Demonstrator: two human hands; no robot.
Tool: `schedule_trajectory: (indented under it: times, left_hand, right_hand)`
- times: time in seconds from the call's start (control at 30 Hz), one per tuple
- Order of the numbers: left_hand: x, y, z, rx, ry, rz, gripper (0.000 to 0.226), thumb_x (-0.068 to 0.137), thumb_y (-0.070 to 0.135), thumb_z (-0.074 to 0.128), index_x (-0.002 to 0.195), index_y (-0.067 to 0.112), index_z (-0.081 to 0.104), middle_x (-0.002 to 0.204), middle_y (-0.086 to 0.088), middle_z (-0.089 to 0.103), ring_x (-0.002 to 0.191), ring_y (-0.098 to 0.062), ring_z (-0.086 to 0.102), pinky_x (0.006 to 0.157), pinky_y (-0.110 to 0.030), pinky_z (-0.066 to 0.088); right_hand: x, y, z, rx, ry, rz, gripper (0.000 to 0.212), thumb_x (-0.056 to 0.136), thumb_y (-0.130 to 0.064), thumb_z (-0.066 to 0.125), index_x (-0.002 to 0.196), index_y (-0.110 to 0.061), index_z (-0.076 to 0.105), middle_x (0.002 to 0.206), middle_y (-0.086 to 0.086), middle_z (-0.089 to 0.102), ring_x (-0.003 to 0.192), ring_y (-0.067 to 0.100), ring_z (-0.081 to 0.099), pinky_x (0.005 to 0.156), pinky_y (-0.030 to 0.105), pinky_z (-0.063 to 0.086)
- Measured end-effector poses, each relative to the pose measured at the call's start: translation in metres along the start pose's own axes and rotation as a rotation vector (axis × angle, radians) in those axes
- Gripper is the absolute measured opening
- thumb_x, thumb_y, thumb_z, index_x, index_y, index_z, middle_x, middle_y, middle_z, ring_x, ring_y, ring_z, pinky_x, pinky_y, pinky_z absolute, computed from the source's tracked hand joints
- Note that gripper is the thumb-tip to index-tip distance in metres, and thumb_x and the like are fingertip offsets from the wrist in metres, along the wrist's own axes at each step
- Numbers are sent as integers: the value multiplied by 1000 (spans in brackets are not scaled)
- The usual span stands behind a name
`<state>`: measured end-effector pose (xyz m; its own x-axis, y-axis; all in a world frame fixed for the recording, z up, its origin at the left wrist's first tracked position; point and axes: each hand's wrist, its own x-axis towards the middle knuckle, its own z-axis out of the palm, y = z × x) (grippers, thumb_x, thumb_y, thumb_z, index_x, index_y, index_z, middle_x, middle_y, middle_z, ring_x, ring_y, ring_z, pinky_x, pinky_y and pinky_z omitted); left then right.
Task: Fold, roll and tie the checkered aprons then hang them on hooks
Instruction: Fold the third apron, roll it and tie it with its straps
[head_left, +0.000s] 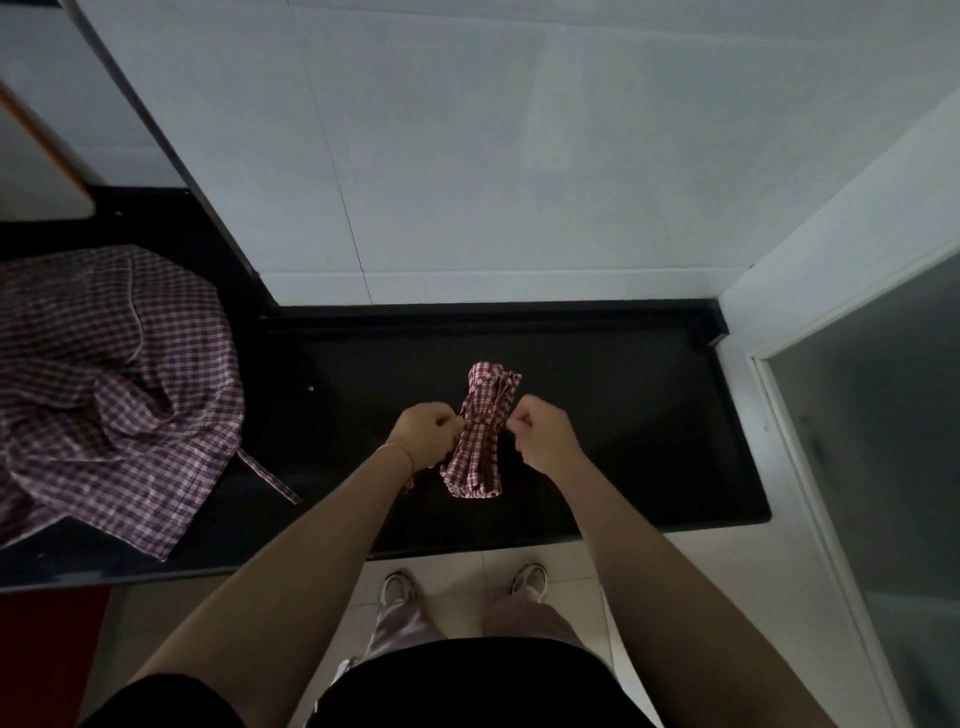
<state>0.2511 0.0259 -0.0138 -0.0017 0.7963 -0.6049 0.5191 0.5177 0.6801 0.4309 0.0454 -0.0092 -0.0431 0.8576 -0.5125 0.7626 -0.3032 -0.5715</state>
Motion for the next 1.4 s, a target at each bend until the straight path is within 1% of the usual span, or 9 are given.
schedule_trajectory:
  times: [0.1, 0.2, 0.37, 0.73, 0.83, 0.9, 1.03, 1.17, 1.4]
  left_hand:
    - [1, 2, -3, -62, 19, 23, 16, 97, 27, 60, 84, 17, 65, 87, -5, 68, 75, -13, 62, 68, -28, 52]
    - [1, 5, 0, -225, 62, 69, 16, 92, 28, 66, 83, 16, 71, 91, -8, 71, 88, -24, 68, 83, -37, 58]
    - [0, 9, 7, -401, 41, 68, 16, 93, 24, 65, 87, 13, 75, 94, -9, 73, 93, -23, 68, 85, -35, 57]
    - [0, 16, 16, 11, 103, 216, 17, 91, 15, 67, 107, 18, 72, 98, 6, 67, 92, -7, 62, 84, -22, 49]
    - [3, 16, 16, -19, 145, 212, 9, 93, 16, 65, 96, 16, 73, 89, 8, 66, 85, -4, 61, 79, -18, 47]
    - [4, 13, 16, -122, 114, 207, 9, 92, 16, 67, 97, 17, 75, 92, 9, 69, 87, -1, 63, 83, -17, 49]
    - [7, 7, 10, -144, 48, 247, 22, 90, 13, 69, 86, 34, 74, 96, 13, 70, 98, -6, 66, 100, -31, 51]
    - [8, 6, 3, -106, 15, 269, 20, 90, 17, 70, 87, 36, 75, 100, 15, 72, 102, -4, 65, 104, -35, 49]
    - [6, 17, 1, -25, 102, 238, 2, 86, 22, 74, 86, 24, 72, 93, 5, 70, 91, -10, 66, 93, -37, 54]
  right_hand:
    - [0, -3, -8, 2, -70, 1, 4, 100, -20, 57, 98, -19, 60, 88, 4, 65, 64, 13, 61, 51, 21, 48]
    - [0, -11, -7, 37, -81, -37, 6, 100, -20, 56, 104, -20, 61, 93, 3, 65, 69, 13, 63, 56, 22, 50]
    - [-6, -23, 1, 46, -64, -119, 6, 100, -19, 56, 101, -21, 61, 96, 1, 65, 78, 12, 65, 66, 26, 53]
    - [-10, -37, -13, -78, -98, -251, 10, 98, -24, 59, 103, -18, 65, 89, -2, 65, 73, 10, 62, 67, 25, 50]
    - [-9, -45, -17, 39, -87, -264, 15, 99, -18, 55, 105, -16, 69, 85, -6, 65, 71, 6, 61, 65, 20, 47]
    - [-6, -43, -18, 146, -33, -211, 26, 97, -6, 49, 111, -18, 68, 100, -6, 66, 82, 8, 63, 69, 22, 51]
    - [0, -32, -10, 32, -32, -226, 32, 95, 2, 52, 117, -17, 64, 116, -1, 64, 99, 11, 63, 82, 26, 56]
    - [5, -32, -6, -109, -41, -290, 28, 96, -3, 55, 119, -15, 65, 113, -3, 63, 100, 7, 59, 76, 13, 46]
    - [4, -37, -8, -244, -70, -276, 21, 97, -12, 54, 117, -17, 56, 103, -1, 61, 93, 13, 61, 84, 32, 54]
